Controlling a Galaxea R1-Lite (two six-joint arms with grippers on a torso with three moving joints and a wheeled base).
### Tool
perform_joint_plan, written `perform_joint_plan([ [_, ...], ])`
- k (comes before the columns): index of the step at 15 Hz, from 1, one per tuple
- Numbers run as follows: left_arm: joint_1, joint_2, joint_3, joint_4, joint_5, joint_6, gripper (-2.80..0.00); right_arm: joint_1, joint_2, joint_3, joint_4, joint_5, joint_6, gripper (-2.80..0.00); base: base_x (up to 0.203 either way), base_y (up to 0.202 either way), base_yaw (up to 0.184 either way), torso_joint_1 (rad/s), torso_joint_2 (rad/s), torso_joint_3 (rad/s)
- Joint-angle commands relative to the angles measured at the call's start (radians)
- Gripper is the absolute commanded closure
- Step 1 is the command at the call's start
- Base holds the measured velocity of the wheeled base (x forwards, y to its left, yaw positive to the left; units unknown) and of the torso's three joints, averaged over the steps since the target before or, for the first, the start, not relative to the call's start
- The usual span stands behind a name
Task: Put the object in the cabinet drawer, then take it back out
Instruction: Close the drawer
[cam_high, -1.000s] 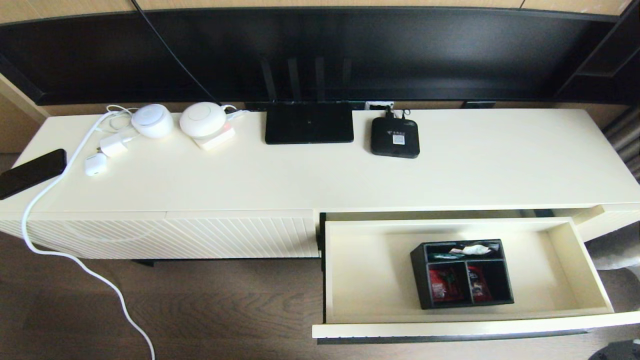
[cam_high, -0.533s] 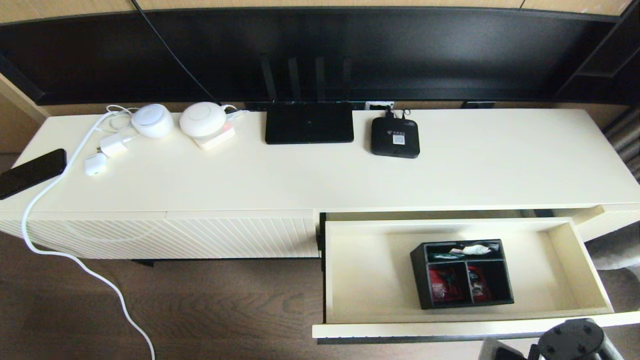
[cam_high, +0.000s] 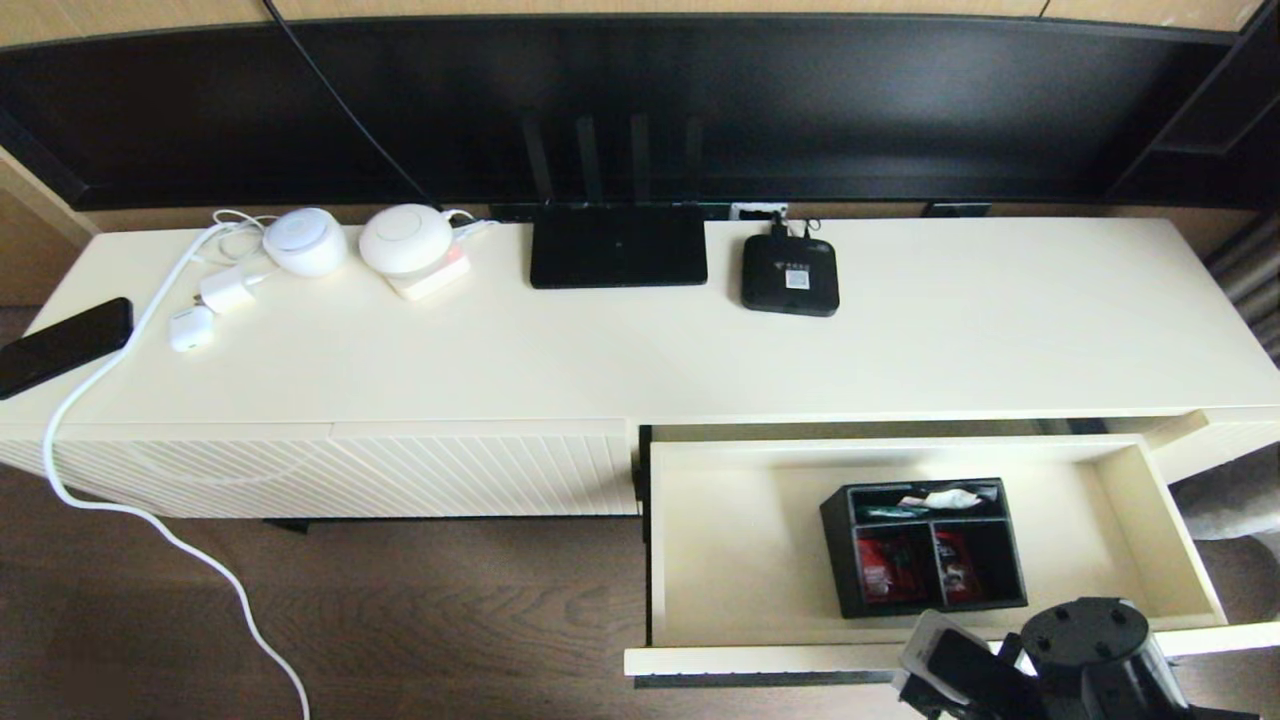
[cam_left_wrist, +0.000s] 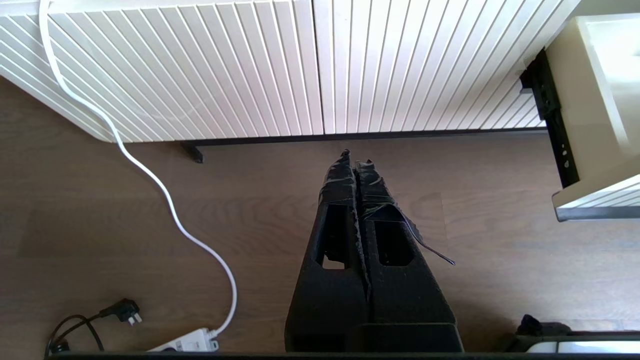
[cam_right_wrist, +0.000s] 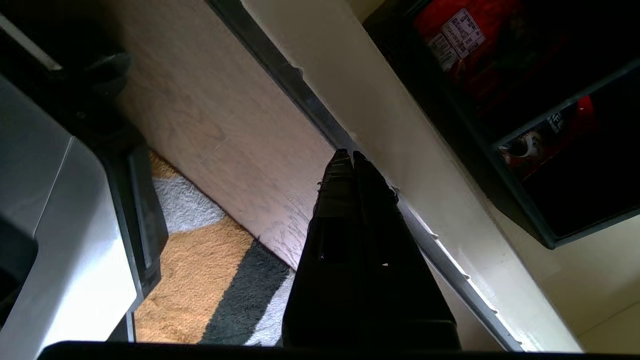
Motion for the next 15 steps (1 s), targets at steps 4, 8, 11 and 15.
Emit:
perform_joint_plan([
  [4,0.000,0.002,0.001,0.001,0.000,0.000,0.00,-0.033,0.115,-0.011,-0.252,-0.031,-0.007,0.00,0.000,0.000,0.000,0.000,0.00,0.000],
  [8,0.000,0.002,0.001,0.001,0.000,0.000,0.00,-0.070,0.160,-0.051,-0.400,-0.035,-0.010,0.00,0.000,0.000,0.000,0.000,0.00,0.000],
  [11,0.000,0.002,0.000,0.000,0.000,0.000,0.00,-0.092,0.203,-0.072,-0.465,-0.035,-0.010,0.00,0.000,0.000,0.000,0.000,0.00,0.000],
  [15,0.000,0.001,0.001,0.000,0.000,0.000,0.00,-0.114,0.289,-0.107,-0.586,-0.052,-0.012,0.00,0.000,0.000,0.000,0.000,0.00,0.000],
])
